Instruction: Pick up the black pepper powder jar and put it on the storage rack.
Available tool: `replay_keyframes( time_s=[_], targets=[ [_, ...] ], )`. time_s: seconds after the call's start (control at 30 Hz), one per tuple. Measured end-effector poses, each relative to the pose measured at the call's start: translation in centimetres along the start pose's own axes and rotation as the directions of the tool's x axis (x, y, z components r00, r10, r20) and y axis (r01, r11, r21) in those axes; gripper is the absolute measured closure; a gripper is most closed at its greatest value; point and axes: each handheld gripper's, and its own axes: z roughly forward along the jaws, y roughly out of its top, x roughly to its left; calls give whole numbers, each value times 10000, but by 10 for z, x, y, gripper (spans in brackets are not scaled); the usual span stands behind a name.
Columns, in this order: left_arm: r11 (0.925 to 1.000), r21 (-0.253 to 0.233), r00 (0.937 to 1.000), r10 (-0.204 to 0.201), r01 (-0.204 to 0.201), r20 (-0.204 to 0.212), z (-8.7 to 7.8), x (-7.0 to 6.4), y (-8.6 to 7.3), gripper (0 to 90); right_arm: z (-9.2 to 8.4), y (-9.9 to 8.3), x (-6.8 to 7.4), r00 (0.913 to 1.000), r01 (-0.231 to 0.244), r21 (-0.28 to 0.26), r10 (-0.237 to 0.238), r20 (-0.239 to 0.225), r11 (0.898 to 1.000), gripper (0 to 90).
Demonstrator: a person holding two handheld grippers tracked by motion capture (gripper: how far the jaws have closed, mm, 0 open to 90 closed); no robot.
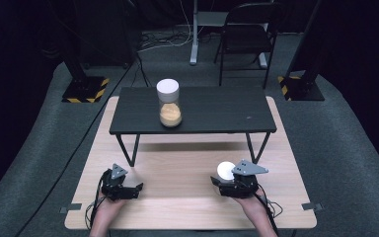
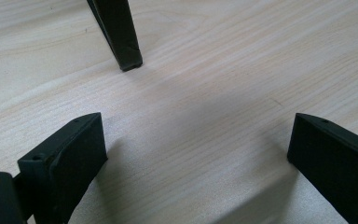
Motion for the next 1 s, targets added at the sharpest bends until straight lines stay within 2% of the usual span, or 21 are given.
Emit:
replay_keyframes(
  time_s=[0.5,1.0],
  targets=[
    [10000,0,10000,-1,1,0,0,0,0,37,-17,30,-1,9998,176,92,-175,-64,9998,295],
    [10000,-2,10000,-3,3,-2,0,0,0,37,-27,57,-6,9991,414,-91,-414,36,9991,297]
  ],
)
